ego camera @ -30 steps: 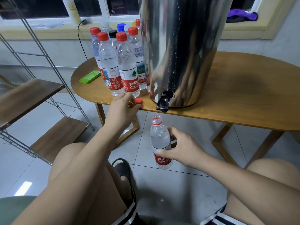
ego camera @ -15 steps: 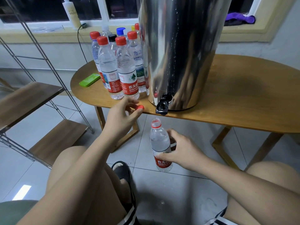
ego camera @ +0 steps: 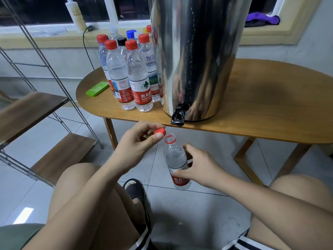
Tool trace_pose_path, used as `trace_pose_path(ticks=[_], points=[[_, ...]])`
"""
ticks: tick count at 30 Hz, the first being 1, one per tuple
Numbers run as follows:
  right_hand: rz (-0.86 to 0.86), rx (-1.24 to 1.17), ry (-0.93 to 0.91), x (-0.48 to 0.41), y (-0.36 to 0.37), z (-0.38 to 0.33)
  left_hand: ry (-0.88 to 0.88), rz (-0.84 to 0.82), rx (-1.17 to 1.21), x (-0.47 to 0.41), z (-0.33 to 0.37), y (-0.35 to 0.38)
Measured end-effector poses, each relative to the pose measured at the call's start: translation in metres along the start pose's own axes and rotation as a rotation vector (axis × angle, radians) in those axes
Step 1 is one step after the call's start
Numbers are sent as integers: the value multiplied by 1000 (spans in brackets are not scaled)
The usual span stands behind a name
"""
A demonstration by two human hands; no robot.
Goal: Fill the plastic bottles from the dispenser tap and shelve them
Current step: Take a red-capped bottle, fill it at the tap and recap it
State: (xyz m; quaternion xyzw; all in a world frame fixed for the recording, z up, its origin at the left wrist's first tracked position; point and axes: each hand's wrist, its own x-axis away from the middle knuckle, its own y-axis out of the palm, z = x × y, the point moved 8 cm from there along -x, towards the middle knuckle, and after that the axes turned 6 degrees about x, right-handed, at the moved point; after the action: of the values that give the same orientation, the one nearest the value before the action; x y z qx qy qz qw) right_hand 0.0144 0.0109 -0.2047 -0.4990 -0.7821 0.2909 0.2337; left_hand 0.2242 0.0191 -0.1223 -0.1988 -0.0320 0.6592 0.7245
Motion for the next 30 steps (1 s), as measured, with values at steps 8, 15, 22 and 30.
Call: trace_pose_path(ticks=[8, 15, 22, 30], points=[[13, 90, -44, -1, 3, 1, 154, -18, -267, 0, 12, 13], [20, 244, -60, -2, 5, 4, 141, -15, -493, -2, 11, 9], [29, 285, -54, -3, 2, 6, 83, -141, -411, -2, 9, 13], [9, 280, -63, -2, 8, 4, 87, -189, -537, -1, 3, 16]])
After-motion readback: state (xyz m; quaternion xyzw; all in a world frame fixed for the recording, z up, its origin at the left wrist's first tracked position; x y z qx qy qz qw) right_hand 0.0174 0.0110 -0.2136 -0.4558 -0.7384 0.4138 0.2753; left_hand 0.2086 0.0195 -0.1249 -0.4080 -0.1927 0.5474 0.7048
